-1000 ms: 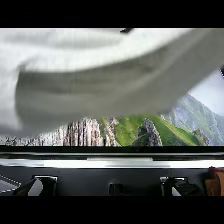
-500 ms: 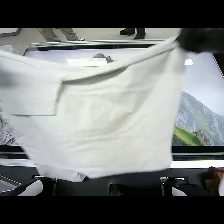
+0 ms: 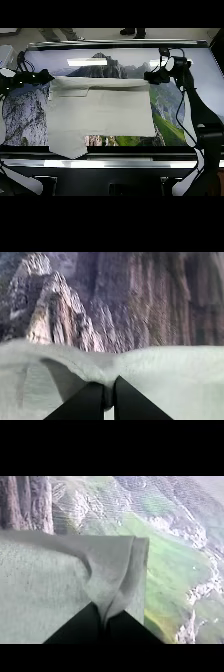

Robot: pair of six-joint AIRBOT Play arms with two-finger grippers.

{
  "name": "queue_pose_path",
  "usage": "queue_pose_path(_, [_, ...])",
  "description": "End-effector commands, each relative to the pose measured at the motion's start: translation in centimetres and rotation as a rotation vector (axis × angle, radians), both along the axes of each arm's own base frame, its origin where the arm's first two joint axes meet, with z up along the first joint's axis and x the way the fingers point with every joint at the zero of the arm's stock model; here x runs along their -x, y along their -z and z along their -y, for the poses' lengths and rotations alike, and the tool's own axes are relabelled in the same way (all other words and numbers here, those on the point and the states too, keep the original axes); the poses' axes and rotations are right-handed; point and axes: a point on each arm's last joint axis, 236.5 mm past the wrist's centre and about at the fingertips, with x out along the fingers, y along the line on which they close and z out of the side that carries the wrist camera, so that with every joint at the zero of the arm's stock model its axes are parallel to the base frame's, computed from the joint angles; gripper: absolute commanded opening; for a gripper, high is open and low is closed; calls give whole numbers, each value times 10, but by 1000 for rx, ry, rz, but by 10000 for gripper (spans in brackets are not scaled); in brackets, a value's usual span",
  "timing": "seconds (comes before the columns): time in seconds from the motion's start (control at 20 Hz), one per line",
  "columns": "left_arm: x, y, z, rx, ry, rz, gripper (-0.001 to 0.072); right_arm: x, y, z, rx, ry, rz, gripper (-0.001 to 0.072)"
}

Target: Fold the clothes and pants, and hang the long-sleeved shirts on hangers.

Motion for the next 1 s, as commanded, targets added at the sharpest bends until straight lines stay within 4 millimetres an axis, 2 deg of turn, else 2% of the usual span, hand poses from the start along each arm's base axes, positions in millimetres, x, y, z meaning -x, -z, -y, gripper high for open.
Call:
queue_pose_path(0.0, [-28,9,3,-14,9,37,18,-9,31,11,35,15,-17,28])
queue_pose_path(0.05, [-23,1,5,-11,34,31,18,-5,28,15,31,33,-40,28])
queue_pose_path(0.15, [-3,-2,7,4,93,-41,18,7,23,27,25,64,-85,28])
queue_pose_path(0.3, [43,20,2,12,132,-260,18,36,23,37,25,77,-204,28])
queue_pose_path(0.4, [72,31,-1,5,147,-397,18,61,29,33,15,62,-312,28])
queue_pose_path(0.5, [94,36,1,10,174,-492,17,72,30,30,6,51,-360,28])
queue_pose_path(0.6, [107,39,4,9,191,-550,18,75,31,29,3,49,-373,28])
queue_pose_path(0.7, [114,46,-4,-37,178,-592,18,82,36,29,2,45,-411,28])
queue_pose_path(0.95, [116,61,-7,-67,178,-626,18,100,57,29,-1,73,-524,28])
